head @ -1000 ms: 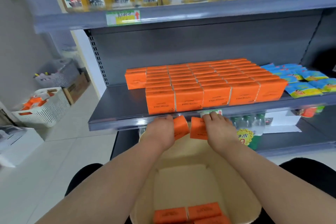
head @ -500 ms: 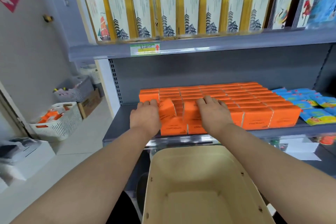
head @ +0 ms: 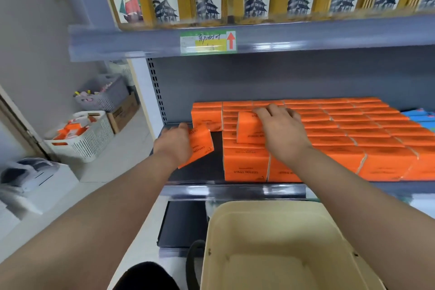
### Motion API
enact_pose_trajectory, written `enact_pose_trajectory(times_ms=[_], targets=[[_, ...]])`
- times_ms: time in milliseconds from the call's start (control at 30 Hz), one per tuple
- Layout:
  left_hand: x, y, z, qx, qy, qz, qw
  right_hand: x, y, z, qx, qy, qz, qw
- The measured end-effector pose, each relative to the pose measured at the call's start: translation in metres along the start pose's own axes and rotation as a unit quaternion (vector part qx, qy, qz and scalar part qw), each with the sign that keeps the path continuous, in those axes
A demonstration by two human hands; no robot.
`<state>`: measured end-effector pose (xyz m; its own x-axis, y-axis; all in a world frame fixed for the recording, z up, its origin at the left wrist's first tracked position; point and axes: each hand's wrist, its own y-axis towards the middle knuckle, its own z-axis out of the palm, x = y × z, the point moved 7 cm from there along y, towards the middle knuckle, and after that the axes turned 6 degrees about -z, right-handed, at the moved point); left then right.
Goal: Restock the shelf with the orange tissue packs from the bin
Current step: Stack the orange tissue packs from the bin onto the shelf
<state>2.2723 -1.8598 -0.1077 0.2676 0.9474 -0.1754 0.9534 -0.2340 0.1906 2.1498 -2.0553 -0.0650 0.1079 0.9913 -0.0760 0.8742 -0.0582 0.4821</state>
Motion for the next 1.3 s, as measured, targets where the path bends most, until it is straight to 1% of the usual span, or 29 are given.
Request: enact_pose_trajectory(times_ms=[133, 300, 400, 567, 733, 867, 1000, 1133, 1233, 1300], targets=[[0.006, 0.028, 0.025, 0.02, -0.009, 0.002, 1.0, 0.001, 0.014, 0.025, 0.012, -0.001, -0.013, 1.0], [0.008, 0.067, 0.051, 0.017, 0.007, -0.023, 1.0, 0.001, 0.033, 0.052, 0.031, 0.013, -0.034, 0.999], [0.002, 0.099, 0.056, 0.008, 0.005, -0.027, 1.0, -0.004, 0.045, 0.055, 0.008, 0.022, -0.041, 0.999], [-0.01, 0.128, 0.084, 0.028, -0.044, -0.036, 0.998, -0.011, 0.051, 0.063, -0.022, 0.024, -0.057, 0.998], [-0.024, 0.144, 0.101, 0.0, -0.065, -0.026, 0.998, -0.015, 0.05, 0.075, -0.031, 0.034, -0.049, 0.998], [-0.028, 0.147, 0.104, -0.016, -0.111, -0.036, 0.993, -0.021, 0.052, 0.082, -0.012, 0.043, -0.038, 0.998], [-0.015, 0.142, 0.1, -0.042, -0.129, -0.028, 0.99, -0.021, 0.065, 0.082, 0.019, 0.05, -0.026, 0.998], [0.004, 0.133, 0.089, -0.023, -0.141, -0.039, 0.989, 0.001, 0.09, 0.074, 0.01, 0.063, -0.04, 0.997], [0.024, 0.123, 0.077, -0.024, -0.136, -0.045, 0.989, 0.034, 0.113, 0.075, 0.002, 0.095, -0.067, 0.993], [0.036, 0.115, 0.075, -0.024, -0.141, -0.054, 0.988, 0.057, 0.127, 0.083, 0.014, 0.105, -0.09, 0.99]])
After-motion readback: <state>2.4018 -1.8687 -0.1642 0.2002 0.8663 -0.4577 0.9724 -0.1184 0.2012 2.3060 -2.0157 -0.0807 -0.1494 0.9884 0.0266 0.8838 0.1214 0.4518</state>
